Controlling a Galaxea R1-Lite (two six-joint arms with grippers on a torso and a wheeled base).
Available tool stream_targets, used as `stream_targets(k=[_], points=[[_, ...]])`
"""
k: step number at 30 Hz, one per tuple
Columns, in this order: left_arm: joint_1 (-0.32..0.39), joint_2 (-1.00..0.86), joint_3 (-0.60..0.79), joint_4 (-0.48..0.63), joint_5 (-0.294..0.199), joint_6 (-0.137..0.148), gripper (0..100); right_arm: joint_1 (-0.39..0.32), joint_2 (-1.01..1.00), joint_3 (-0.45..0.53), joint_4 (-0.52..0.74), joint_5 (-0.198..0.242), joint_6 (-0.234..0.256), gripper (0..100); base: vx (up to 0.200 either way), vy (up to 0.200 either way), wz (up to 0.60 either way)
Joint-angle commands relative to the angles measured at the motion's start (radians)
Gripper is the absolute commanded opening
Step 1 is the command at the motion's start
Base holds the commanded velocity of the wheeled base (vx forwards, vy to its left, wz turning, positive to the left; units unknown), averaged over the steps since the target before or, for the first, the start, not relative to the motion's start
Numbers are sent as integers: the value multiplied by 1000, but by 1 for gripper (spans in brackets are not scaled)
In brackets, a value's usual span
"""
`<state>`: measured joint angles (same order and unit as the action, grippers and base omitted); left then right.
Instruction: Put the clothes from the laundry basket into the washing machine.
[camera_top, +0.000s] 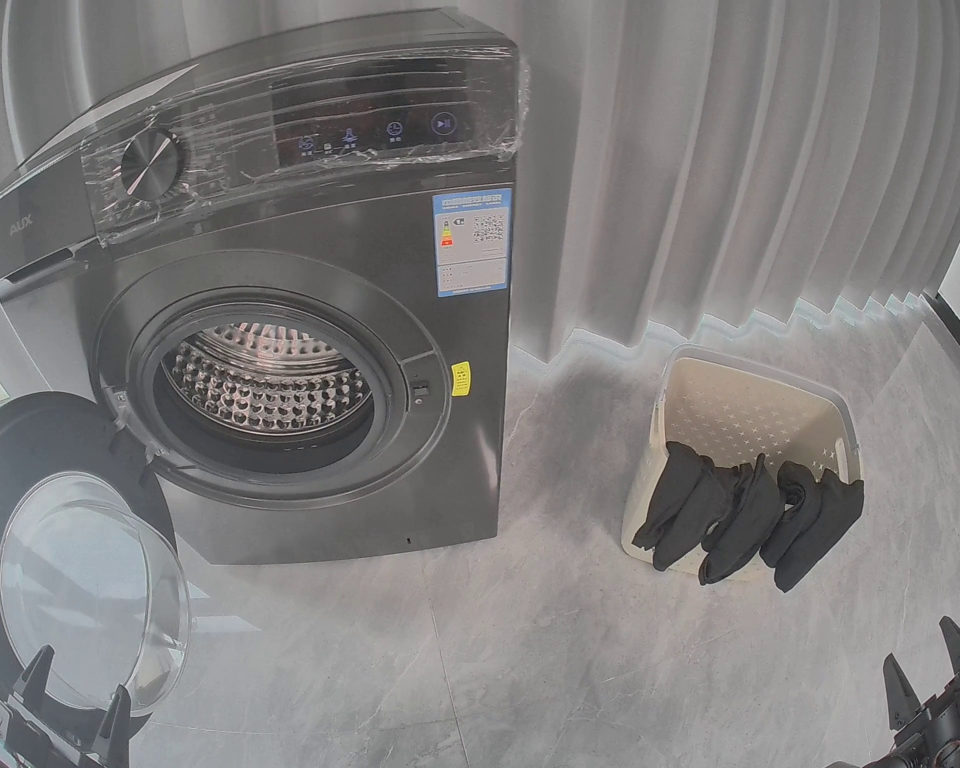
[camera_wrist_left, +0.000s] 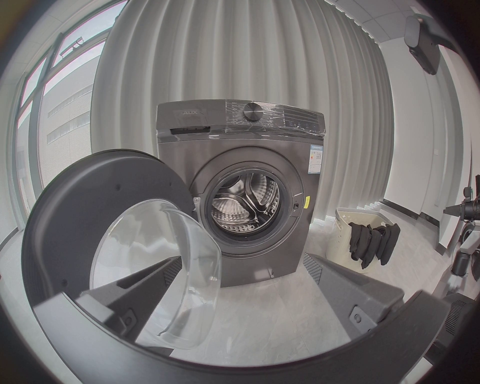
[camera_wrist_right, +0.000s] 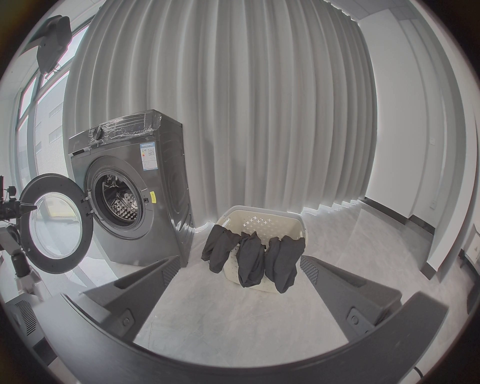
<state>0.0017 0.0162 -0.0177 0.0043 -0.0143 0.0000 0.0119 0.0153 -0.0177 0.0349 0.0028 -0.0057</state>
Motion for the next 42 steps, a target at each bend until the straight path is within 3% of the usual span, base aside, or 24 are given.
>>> stream_targets(k=[1,7,17,23,35,42], points=[[0,-13,16,0,0,0,100,0,0,2,0,0,0,100,200,0,0],[0,-12,16,0,0,0,100,0,0,2,0,-1,0,100,200,0,0],[0,-13,16,0,0,0,100,0,0,2,0,-1,1,100,0,0,0],[0,-13,16,0,0,0,100,0,0,2,0,0,0,100,0,0,-600],[0,-13,16,0,0,0,100,0,0,4,0,-1,0,100,0,0,0],[0,-13,16,0,0,0,100,0,0,2,0,0,-2,100,0,0,-600]])
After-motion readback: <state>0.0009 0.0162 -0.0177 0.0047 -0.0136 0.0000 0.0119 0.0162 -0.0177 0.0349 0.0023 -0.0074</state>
